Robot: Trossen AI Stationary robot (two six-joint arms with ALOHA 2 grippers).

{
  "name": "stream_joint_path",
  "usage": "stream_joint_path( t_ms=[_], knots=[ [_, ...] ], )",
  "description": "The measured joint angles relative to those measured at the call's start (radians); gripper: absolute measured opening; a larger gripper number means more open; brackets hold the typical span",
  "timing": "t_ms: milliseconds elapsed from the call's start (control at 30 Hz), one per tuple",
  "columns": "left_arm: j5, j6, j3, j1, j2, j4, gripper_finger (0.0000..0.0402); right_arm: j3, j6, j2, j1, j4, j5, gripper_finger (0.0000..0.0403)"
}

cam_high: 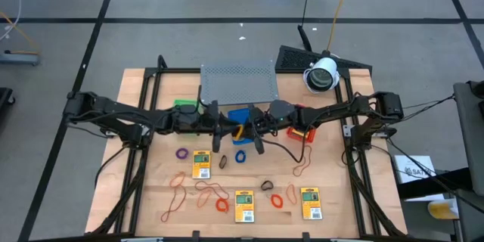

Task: Pick & Place Office Desk Supplies
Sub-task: Put the yellow spring keychain into the green bin

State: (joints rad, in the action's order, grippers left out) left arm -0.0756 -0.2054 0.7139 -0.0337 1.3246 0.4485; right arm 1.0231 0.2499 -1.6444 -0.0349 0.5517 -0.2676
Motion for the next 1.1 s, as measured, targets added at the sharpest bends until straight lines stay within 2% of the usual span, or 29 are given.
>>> stream_joint_path(
  t_ms=[67,133,433,800,933,1100],
  knots=[
    [-0.003,0.019,0.0,0.001,0.023,0.016,0.0024,-0.001,0.0,0.0,0.0,-0.02,0.0,0.0004],
    [-0.003,0.039,0.0,0.001,0.045,0.046,0.0012,-0.002,0.001,0.0,0.0,-0.04,0.0,0.0004],
    [-0.023,0.112,0.0,0.0,0.021,0.089,0.0005,0.001,-0.001,0.0,0.0,-0.048,0.001,0.0004],
    [-0.072,0.146,0.0,-0.002,-0.046,0.042,0.0003,0.002,-0.01,0.0,0.0,-0.053,0.001,0.001],
    [-0.116,0.163,0.0,-0.016,-0.065,0.001,0.0003,0.002,-0.021,0.0,0.002,-0.051,0.002,0.0035],
    [-0.162,0.176,0.0,-0.043,-0.072,-0.029,0.0002,0.002,-0.068,0.0,0.004,-0.053,0.002,0.0104]
  ],
)
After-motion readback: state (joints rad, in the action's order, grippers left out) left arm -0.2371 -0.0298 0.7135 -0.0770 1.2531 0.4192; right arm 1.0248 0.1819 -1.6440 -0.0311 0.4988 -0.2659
